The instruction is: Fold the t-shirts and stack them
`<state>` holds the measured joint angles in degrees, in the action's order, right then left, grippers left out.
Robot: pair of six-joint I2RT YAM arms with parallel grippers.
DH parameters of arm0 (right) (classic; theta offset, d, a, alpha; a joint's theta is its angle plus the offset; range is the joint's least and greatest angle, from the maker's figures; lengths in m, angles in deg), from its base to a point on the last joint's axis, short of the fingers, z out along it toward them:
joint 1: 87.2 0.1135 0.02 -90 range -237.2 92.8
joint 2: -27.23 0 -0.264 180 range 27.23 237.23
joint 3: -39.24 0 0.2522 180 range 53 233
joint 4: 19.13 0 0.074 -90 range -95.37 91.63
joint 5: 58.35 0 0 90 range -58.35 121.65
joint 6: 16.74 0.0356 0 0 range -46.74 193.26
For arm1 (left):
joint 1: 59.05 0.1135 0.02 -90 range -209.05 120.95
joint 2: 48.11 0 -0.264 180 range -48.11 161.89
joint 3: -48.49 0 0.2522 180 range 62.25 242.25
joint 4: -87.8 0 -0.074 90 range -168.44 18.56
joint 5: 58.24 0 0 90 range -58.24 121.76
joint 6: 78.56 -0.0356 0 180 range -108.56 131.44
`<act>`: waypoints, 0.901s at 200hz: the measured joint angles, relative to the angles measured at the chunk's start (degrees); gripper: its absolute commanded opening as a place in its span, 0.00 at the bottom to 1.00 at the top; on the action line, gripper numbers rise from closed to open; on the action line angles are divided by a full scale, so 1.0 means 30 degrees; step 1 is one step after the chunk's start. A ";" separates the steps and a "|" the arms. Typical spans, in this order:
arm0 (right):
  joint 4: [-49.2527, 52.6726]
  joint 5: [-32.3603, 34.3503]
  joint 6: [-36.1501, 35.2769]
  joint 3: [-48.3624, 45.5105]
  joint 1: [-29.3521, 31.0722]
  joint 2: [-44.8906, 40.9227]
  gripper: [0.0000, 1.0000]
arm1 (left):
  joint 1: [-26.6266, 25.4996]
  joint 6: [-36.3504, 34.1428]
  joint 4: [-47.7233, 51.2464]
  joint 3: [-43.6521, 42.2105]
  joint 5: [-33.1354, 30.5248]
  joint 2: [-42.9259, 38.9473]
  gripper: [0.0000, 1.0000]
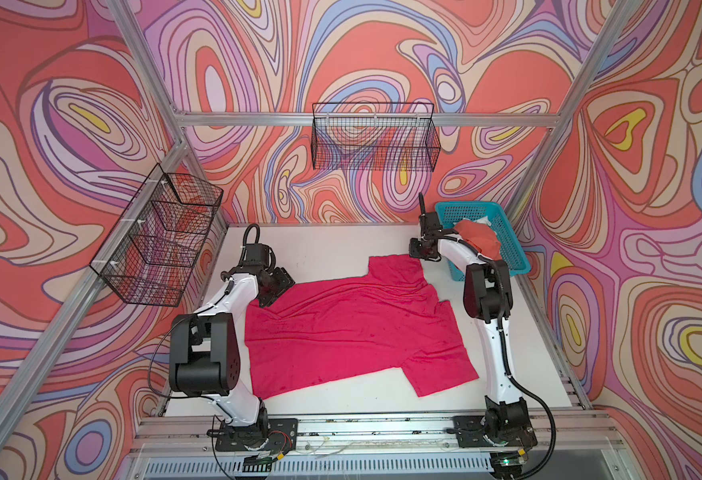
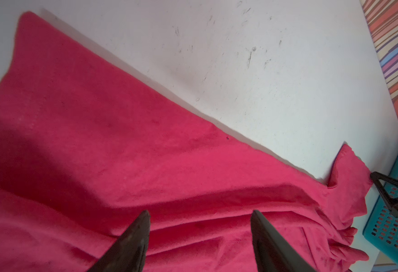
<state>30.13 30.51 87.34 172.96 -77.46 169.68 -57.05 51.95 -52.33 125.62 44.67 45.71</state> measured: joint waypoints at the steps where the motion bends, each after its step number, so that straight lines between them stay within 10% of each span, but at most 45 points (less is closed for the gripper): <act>1: 0.0000 0.0007 0.0000 0.0000 0.0000 0.0000 0.00 | 0.0029 -0.0007 0.0007 0.0007 -0.0015 0.0000 0.70; 62: -0.0058 0.0481 -0.0015 -0.0372 0.0022 -0.0321 0.00 | 0.3038 -0.0670 0.0576 0.2193 -0.1741 0.1231 0.65; 180: -0.0124 0.0590 -0.0036 -0.2229 0.0029 -0.2018 0.00 | 0.3111 -0.1778 0.0634 0.5253 -0.4692 0.6156 0.34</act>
<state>29.76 32.28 87.23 166.27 -77.37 163.62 -47.72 46.62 -50.43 141.38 30.59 64.18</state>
